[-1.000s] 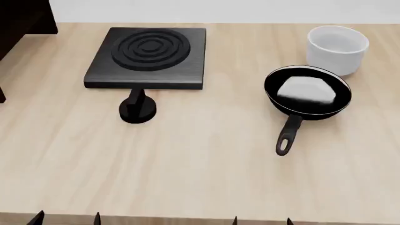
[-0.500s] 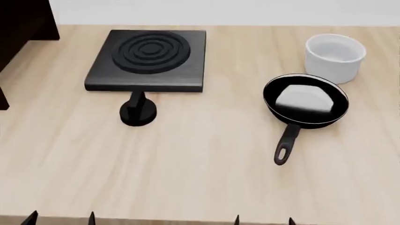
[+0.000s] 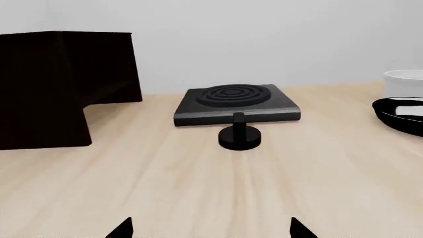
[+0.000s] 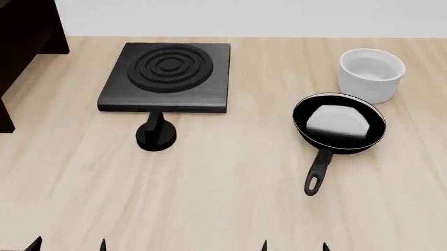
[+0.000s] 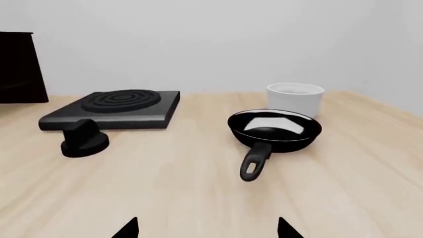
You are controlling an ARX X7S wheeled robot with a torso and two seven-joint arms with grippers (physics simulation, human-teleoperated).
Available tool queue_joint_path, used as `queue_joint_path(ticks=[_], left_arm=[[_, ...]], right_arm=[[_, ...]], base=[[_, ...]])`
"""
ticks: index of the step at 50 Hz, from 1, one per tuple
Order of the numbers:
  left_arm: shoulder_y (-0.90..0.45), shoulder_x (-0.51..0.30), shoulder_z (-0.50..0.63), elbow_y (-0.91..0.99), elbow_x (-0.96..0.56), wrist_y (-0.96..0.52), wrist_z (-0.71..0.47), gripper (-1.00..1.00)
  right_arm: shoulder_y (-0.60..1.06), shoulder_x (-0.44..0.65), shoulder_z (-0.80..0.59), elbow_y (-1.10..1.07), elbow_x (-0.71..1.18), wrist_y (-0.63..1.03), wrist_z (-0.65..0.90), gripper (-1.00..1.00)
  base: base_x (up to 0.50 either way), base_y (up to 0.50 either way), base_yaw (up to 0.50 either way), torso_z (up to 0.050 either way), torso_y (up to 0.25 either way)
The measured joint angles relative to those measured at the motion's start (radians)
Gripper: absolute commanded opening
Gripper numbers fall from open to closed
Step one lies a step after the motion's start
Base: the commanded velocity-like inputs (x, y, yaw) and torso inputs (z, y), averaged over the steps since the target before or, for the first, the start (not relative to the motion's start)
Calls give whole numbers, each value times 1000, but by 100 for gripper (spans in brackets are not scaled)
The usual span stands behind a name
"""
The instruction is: Put the frying pan on the cabinet shelf.
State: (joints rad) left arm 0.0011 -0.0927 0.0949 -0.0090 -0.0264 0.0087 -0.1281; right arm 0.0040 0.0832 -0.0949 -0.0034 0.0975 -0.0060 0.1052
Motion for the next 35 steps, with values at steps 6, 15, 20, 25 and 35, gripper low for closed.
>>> queue_joint_path(ticks=[6,15,20,25,35], left_arm=[[0,-6,9,0,-3,-5,-9,100],[-1,-15,20,2,-10,-12,-21,100],[-2,-17,22,6,-22,-23,-27,100],[-2,-20,27,10,-24,-34,-37,100],[-5,-30,38,12,-24,-44,-52,100]], right_arm=[[1,7,-9,2,6,-1,9,100],[2,16,-21,0,15,1,21,100],[4,21,-28,1,18,1,27,100],[3,27,-32,-3,18,1,38,100],[3,35,-39,-5,22,-10,55,100]], base=[[0,0,0,50,0],[0,0,0,50,0],[0,0,0,24,0],[198,162,0,0,0],[402,368,0,0,0]])
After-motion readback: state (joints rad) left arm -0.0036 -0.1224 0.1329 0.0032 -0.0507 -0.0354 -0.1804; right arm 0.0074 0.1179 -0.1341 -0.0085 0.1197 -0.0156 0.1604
